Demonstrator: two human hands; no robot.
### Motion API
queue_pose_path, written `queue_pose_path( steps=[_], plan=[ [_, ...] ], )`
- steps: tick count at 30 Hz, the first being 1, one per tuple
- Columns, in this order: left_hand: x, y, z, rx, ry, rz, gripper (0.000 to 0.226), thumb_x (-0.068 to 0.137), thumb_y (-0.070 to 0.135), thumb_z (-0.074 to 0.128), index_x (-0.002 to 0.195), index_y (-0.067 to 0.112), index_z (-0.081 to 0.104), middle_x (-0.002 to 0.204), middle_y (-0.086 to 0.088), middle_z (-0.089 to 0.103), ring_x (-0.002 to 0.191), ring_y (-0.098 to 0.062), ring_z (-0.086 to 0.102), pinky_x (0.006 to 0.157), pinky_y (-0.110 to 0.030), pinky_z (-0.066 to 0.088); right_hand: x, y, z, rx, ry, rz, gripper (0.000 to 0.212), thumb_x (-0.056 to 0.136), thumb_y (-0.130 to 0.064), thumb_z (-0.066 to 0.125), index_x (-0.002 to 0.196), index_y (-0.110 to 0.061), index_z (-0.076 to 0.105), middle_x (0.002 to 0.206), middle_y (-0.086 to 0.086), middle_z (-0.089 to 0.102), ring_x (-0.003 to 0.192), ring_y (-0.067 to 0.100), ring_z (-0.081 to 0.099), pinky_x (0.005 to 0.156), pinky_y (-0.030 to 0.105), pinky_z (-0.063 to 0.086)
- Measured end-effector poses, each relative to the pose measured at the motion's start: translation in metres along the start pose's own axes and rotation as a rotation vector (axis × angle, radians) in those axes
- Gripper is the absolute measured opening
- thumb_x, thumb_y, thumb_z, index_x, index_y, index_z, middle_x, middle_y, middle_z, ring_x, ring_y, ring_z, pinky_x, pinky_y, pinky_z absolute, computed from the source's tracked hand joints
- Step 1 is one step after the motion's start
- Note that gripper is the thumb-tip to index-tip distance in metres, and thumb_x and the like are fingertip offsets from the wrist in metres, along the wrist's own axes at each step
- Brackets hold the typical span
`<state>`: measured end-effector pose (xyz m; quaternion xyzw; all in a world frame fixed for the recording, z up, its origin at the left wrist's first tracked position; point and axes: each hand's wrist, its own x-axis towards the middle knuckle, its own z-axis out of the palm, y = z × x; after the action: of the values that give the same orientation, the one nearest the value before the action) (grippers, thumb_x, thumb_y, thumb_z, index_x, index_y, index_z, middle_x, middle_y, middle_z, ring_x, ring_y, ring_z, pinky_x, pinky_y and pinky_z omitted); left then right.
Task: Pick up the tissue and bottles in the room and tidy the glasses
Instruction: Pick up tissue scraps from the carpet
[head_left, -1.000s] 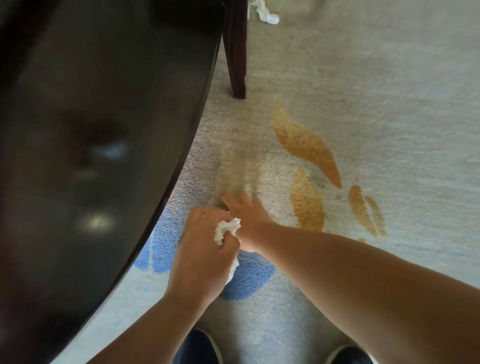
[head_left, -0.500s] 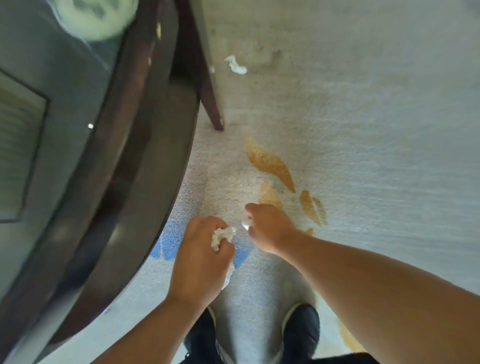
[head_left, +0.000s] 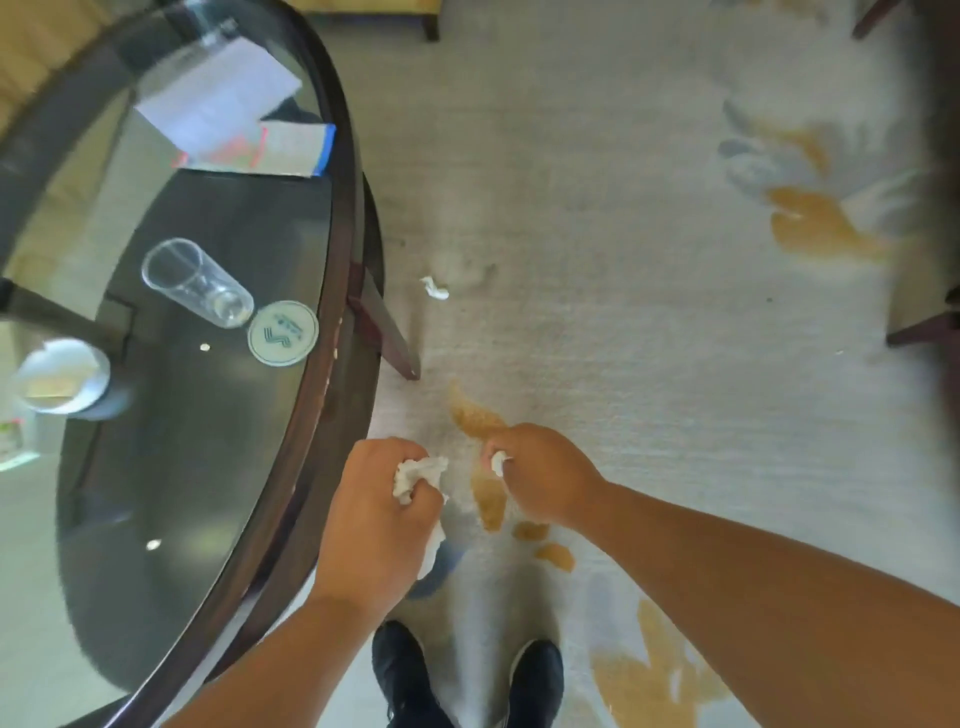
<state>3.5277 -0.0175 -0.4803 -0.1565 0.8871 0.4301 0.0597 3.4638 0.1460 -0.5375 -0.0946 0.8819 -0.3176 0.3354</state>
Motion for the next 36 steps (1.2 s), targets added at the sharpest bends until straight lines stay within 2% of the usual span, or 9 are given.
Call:
queue_pose_path(
  steps=[2, 5, 8, 13, 16, 21, 25, 29, 36],
  plan=[
    [0.007, 0.014, -0.004, -0.030, 0.021, -0.007, 0.030, 0.078, 0.005, 0.053, 0.063, 0.029, 0.043, 0.074, 0.004, 0.046, 0.061, -0.014, 0.046, 0.054, -0.024, 0.035, 0.001, -0.010, -0.019, -0.036, 0.010, 0.010, 0.027, 0.091, -0.004, 0.042, 0.098, -0.017, 0.064, 0.105, 0.004, 0.061, 0.085, 0.018, 0.055, 0.067, 0.025, 0.045],
    [0.020, 0.028, -0.012, -0.094, 0.043, -0.014, 0.028, 0.078, 0.006, 0.053, 0.066, 0.030, 0.046, 0.076, 0.000, 0.049, 0.064, -0.016, 0.049, 0.056, -0.032, 0.042, 0.010, -0.027, -0.043, -0.029, 0.065, 0.044, 0.024, 0.096, -0.014, 0.040, 0.115, -0.015, 0.055, 0.115, 0.004, 0.057, 0.095, 0.019, 0.056, 0.074, 0.025, 0.042],
    [0.039, 0.037, -0.020, -0.111, 0.033, -0.002, 0.032, 0.078, 0.009, 0.052, 0.064, 0.036, 0.043, 0.074, 0.007, 0.045, 0.063, -0.009, 0.045, 0.059, -0.023, 0.035, 0.025, -0.048, -0.062, 0.046, 0.071, 0.037, 0.010, 0.094, -0.023, 0.042, 0.097, -0.017, 0.049, 0.094, 0.000, 0.053, 0.075, 0.013, 0.052, 0.064, 0.026, 0.043],
    [0.082, 0.054, -0.037, -0.117, 0.055, -0.057, 0.033, 0.078, 0.009, 0.054, 0.066, 0.039, 0.045, 0.076, 0.008, 0.046, 0.062, -0.006, 0.046, 0.057, -0.021, 0.036, 0.072, -0.075, -0.099, -0.017, 0.066, 0.009, 0.021, 0.096, -0.026, 0.036, 0.082, -0.014, 0.045, 0.080, 0.000, 0.047, 0.067, 0.014, 0.046, 0.058, 0.026, 0.037],
    [0.103, 0.063, -0.048, -0.117, 0.043, -0.095, 0.036, 0.079, 0.008, 0.055, 0.075, 0.043, 0.048, 0.084, 0.006, 0.050, 0.072, -0.007, 0.051, 0.063, -0.022, 0.040, 0.106, -0.087, -0.117, -0.063, 0.060, 0.004, 0.027, 0.098, -0.024, 0.034, 0.070, -0.021, 0.035, 0.076, -0.002, 0.042, 0.063, 0.011, 0.041, 0.054, 0.023, 0.031],
    [0.151, 0.077, -0.061, -0.047, 0.055, -0.050, 0.032, 0.079, 0.005, 0.058, 0.075, 0.036, 0.050, 0.090, 0.009, 0.051, 0.080, -0.004, 0.052, 0.067, -0.014, 0.038, 0.167, -0.104, -0.145, -0.024, 0.075, 0.047, 0.017, 0.097, -0.020, 0.035, 0.085, -0.012, 0.043, 0.073, -0.001, 0.044, 0.058, 0.011, 0.039, 0.049, 0.025, 0.027],
    [0.187, 0.096, -0.060, -0.032, 0.067, -0.048, 0.032, 0.079, 0.004, 0.058, 0.075, 0.034, 0.049, 0.089, 0.008, 0.051, 0.079, -0.003, 0.052, 0.065, -0.010, 0.037, 0.203, -0.105, -0.162, -0.032, 0.049, -0.006, 0.013, 0.099, -0.020, 0.035, 0.088, -0.015, 0.040, 0.070, -0.003, 0.043, 0.057, 0.009, 0.040, 0.049, 0.023, 0.025],
    [0.235, 0.112, -0.044, 0.009, 0.128, -0.064, 0.033, 0.077, 0.005, 0.058, 0.073, 0.037, 0.048, 0.089, 0.010, 0.051, 0.080, -0.003, 0.052, 0.064, -0.008, 0.035, 0.250, -0.099, -0.187, -0.036, -0.035, -0.052, 0.018, 0.099, -0.020, 0.035, 0.083, -0.015, 0.041, 0.068, -0.003, 0.043, 0.056, 0.009, 0.038, 0.049, 0.024, 0.027],
    [0.339, 0.155, -0.007, 0.006, 0.224, -0.171, 0.025, 0.079, 0.011, 0.059, 0.074, 0.034, 0.050, 0.091, 0.012, 0.050, 0.085, 0.005, 0.052, 0.067, -0.004, 0.036, 0.333, -0.089, -0.266, -0.139, -0.110, -0.171, 0.032, 0.098, -0.023, 0.034, 0.066, -0.025, 0.030, 0.067, -0.004, 0.041, 0.056, 0.009, 0.036, 0.049, 0.026, 0.024]
  ],
)
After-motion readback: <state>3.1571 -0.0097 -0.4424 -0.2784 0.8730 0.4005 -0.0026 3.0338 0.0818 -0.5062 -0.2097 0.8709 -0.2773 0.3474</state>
